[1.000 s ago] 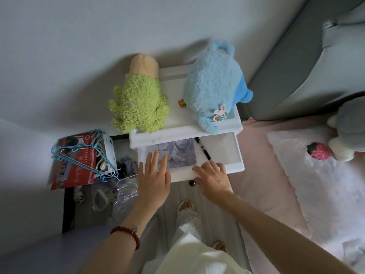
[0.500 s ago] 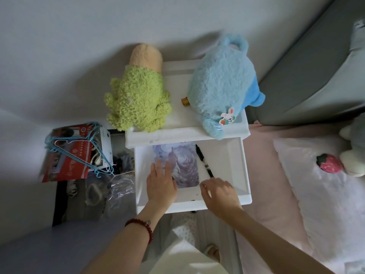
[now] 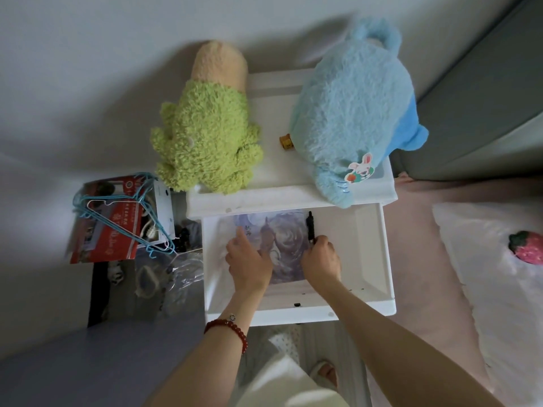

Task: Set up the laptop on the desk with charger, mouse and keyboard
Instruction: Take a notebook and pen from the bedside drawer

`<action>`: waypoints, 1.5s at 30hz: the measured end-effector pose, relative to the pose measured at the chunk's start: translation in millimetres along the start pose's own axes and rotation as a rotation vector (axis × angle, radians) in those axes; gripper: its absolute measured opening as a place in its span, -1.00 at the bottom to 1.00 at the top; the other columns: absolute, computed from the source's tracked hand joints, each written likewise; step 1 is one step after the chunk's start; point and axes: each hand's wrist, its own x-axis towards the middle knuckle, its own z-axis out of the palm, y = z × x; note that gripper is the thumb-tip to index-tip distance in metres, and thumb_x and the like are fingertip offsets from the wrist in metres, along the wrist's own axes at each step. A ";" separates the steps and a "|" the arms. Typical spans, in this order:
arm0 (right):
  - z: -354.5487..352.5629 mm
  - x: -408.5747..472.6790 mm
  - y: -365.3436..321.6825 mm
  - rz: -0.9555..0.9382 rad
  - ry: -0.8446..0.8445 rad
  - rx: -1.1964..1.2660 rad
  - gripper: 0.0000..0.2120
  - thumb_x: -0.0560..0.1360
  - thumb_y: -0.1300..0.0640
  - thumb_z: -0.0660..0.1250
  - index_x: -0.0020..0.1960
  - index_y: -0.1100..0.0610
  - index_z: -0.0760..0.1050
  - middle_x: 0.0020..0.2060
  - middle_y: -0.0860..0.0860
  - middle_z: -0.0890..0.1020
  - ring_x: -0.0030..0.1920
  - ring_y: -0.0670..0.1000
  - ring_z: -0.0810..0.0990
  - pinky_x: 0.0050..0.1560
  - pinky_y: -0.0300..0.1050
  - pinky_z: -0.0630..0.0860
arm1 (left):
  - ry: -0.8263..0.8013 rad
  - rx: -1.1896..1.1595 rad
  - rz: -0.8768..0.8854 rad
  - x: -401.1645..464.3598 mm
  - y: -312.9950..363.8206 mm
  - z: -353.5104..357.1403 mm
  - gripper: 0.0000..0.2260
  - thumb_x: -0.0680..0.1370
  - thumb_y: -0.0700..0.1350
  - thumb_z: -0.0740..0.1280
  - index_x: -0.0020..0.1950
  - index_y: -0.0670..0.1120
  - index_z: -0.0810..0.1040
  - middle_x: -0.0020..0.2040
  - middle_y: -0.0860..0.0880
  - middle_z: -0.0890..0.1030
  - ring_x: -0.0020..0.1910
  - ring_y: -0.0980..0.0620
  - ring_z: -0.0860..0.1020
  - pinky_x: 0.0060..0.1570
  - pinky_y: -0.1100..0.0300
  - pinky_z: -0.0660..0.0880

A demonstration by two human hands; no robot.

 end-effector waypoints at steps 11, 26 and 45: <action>-45.9 -11.4 4.9 0.016 -0.111 0.187 -0.77 0.54 0.22 0.10 0.13 0.26 0.42 -0.01 0.22 0.55 -0.12 0.15 0.46 -0.12 -0.09 0.39 | -0.174 -0.293 -0.202 -15.8 28.5 -48.8 -0.61 0.57 -0.03 0.18 0.29 -0.26 0.29 0.19 -0.26 0.49 0.11 -0.22 0.50 -0.02 0.03 0.43; -112.5 -155.0 -13.4 -0.672 0.115 0.160 -0.84 0.46 0.14 0.34 0.00 0.16 0.60 -0.04 0.08 0.63 0.06 0.09 0.50 0.09 -0.07 0.41 | -0.405 -1.397 -0.178 -153.9 51.3 -97.3 -0.71 0.60 -0.25 0.08 0.32 -0.21 0.35 0.07 -0.25 0.57 -0.02 -0.17 0.57 0.08 -0.12 0.49; -129.4 -152.1 4.7 -0.705 0.223 0.085 -0.75 0.52 0.22 0.21 0.19 0.15 0.48 0.11 0.06 0.57 0.12 0.05 0.52 0.16 -0.12 0.43 | 0.464 -0.528 0.174 -144.6 49.4 -177.5 -0.84 0.56 -0.16 0.23 -0.04 -0.27 0.41 -0.30 -0.11 0.55 -0.28 -0.14 0.53 -0.36 0.13 0.43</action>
